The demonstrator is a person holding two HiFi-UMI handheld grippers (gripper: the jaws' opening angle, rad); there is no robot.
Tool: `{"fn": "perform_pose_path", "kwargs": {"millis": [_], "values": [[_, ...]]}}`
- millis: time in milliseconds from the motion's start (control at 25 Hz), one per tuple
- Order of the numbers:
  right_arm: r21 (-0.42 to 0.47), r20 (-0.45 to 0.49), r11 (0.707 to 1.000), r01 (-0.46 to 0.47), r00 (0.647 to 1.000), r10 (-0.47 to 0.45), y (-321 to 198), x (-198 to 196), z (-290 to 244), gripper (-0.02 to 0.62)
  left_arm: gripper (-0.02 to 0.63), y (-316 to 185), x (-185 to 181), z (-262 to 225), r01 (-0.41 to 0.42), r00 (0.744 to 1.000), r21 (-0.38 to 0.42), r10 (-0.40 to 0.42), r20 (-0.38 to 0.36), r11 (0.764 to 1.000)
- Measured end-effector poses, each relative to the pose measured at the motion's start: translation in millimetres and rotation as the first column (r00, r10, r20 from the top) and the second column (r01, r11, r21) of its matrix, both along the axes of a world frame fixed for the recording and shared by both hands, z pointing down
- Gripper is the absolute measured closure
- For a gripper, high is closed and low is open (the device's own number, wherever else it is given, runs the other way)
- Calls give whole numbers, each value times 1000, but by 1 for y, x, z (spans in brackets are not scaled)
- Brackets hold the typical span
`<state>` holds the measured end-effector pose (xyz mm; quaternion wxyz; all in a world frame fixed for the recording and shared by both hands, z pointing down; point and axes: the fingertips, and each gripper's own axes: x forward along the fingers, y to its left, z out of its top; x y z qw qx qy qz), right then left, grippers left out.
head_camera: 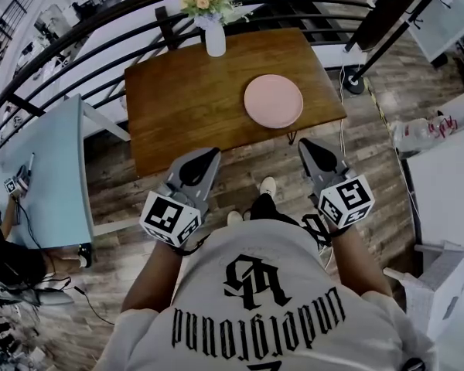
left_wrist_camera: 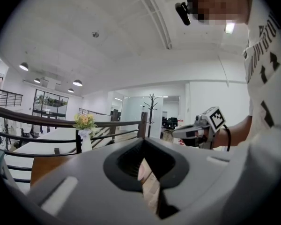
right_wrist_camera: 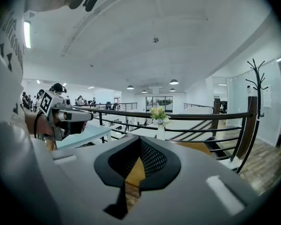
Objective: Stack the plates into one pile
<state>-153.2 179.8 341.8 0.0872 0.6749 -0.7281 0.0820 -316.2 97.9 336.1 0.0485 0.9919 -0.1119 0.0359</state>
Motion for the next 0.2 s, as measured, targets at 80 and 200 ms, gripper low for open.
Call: {"fn": "perform_pose_path", "kwargs": {"millis": [80, 200], "values": [[1, -2, 1000, 0, 1000, 0, 1, -1, -2, 592, 560, 2, 0, 0, -5, 1000, -2, 5, 0, 1000], [3, -5, 1000, 5, 1000, -5, 1, -5, -6, 592, 560, 3, -2, 0, -8, 1000, -6, 8, 3, 1000]]}}
